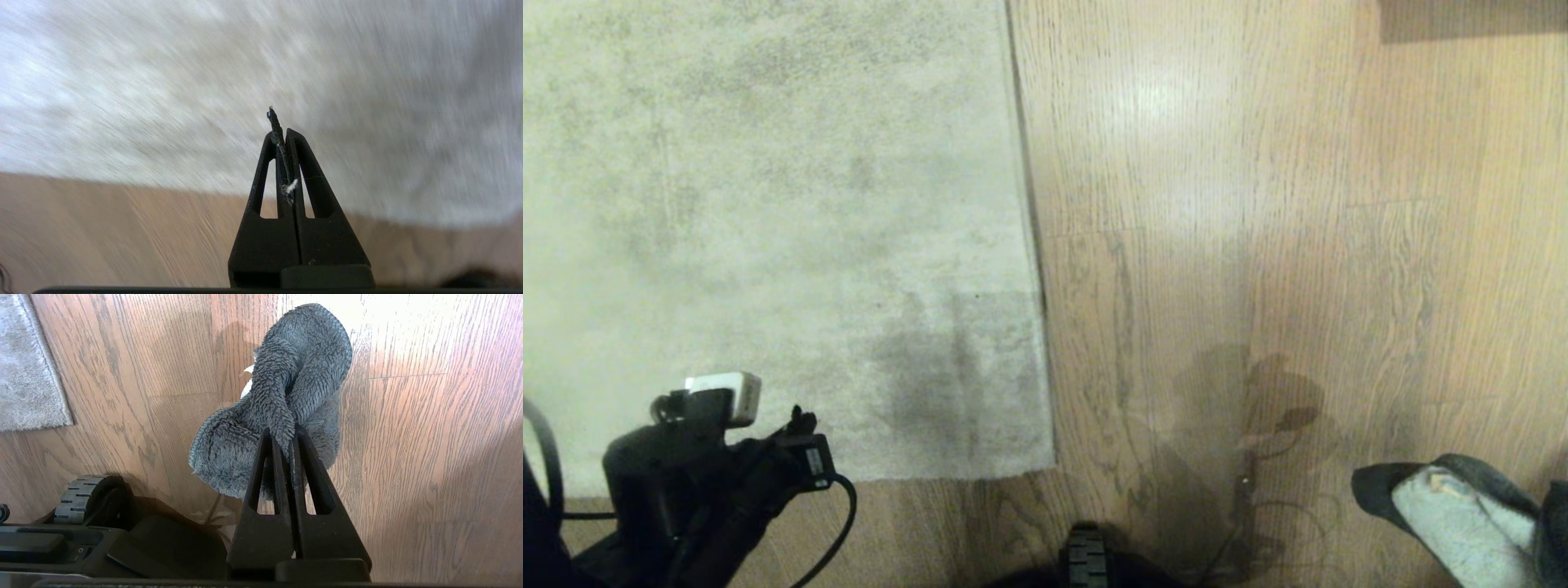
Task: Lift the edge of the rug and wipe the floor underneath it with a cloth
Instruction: Put down the rag
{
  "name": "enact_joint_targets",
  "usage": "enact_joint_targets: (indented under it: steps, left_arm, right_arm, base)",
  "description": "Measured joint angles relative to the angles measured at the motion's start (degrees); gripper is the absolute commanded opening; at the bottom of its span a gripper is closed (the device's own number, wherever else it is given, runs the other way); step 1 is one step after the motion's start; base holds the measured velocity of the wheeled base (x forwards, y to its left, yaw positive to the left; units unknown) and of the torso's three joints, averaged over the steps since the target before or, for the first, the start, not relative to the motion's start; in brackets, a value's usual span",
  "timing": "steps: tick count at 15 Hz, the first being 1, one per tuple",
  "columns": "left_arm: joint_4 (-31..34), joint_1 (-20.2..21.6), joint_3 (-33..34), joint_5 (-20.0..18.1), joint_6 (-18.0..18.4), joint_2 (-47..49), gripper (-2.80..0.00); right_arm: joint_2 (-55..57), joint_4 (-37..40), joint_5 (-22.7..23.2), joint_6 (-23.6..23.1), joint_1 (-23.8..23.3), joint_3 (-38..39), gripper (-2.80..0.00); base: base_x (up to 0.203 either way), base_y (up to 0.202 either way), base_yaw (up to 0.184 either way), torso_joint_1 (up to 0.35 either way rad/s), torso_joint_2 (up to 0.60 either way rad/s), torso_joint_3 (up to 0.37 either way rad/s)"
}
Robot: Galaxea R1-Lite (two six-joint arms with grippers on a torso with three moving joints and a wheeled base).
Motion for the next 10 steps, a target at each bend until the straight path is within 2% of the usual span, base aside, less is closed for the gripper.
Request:
enact_joint_targets:
  steps: [6, 10]
  left_arm:
    - [-0.02, 8.41, 0.02, -0.37, 2.68, -11.94, -2.8]
    - [1.89, 10.14, 0.02, -3.67, 3.44, -19.37, -2.8]
  right_arm:
    - [0.0, -0.02, 0.05, 0.01, 0.0, 0.0, -2.8]
    - [0.0, -0.02, 0.04, 0.0, 0.0, 0.0, -2.8]
  base:
    - [0.0, 0.0, 0.0, 0.0, 0.0, 0.0]
    - [0.0, 0.0, 0.0, 0.0, 0.0, 0.0]
